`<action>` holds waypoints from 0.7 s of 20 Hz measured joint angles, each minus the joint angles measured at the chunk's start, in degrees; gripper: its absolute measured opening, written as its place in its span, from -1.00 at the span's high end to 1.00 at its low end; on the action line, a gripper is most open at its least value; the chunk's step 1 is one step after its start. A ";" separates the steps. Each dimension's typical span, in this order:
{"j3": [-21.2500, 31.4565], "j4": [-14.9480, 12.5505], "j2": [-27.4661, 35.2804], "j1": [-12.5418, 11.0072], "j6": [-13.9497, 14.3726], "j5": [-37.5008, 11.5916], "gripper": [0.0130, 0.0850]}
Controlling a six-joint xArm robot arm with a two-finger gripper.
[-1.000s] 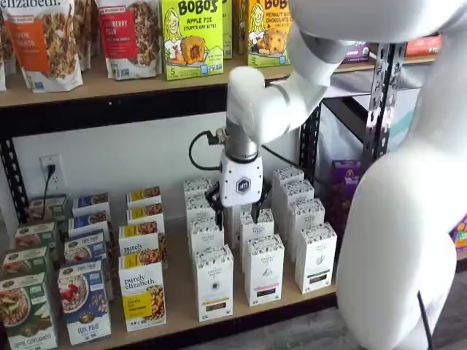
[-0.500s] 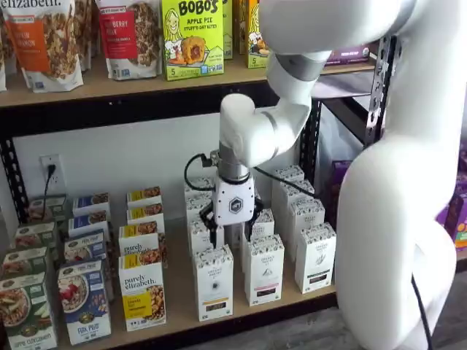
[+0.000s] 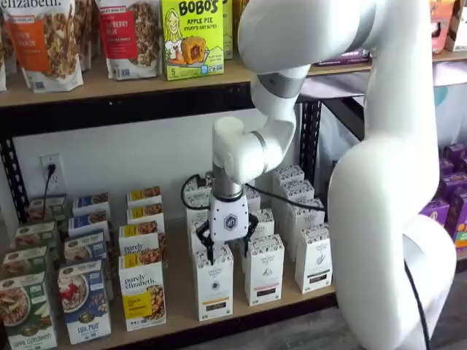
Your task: Pick up the white box with a yellow strip in the middle, on the bottom shelf, the fourth box from the left
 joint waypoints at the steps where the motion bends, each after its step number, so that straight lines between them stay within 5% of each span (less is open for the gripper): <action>1: -0.56 -0.50 0.91 0.05 0.49 -0.29 -1.00; 14: -10.83 1.04 13.49 -0.71 -1.70 -3.85 -1.00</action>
